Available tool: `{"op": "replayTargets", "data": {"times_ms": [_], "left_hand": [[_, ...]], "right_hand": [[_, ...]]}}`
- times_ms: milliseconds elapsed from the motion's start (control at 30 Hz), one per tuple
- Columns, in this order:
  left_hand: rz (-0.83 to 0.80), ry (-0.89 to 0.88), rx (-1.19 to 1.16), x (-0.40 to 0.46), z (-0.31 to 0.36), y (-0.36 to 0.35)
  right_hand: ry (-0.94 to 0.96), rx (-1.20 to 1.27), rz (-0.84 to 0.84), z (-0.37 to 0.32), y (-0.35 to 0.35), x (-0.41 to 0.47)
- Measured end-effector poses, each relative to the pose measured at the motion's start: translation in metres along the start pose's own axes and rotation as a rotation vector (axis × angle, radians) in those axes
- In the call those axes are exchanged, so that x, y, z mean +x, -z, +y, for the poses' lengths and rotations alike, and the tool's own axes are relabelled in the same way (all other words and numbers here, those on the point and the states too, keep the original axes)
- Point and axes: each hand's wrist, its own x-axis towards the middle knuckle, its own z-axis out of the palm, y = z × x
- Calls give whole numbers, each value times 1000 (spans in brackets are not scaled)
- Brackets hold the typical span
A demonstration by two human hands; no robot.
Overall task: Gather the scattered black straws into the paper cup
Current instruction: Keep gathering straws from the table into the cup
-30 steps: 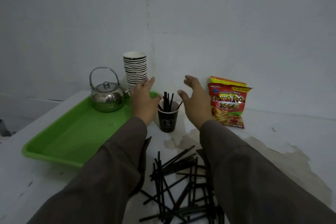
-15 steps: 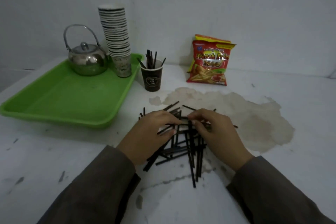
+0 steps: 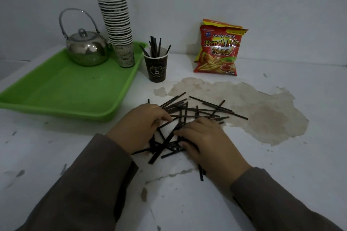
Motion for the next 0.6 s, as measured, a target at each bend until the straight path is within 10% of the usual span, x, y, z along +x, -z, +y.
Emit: {"op": "replayTargets", "data": {"times_ms": [600], "left_hand": [[-208,54,45,-7,-6,21]], "right_hand": [[56,-85,-15,-1,-6,5]]}}
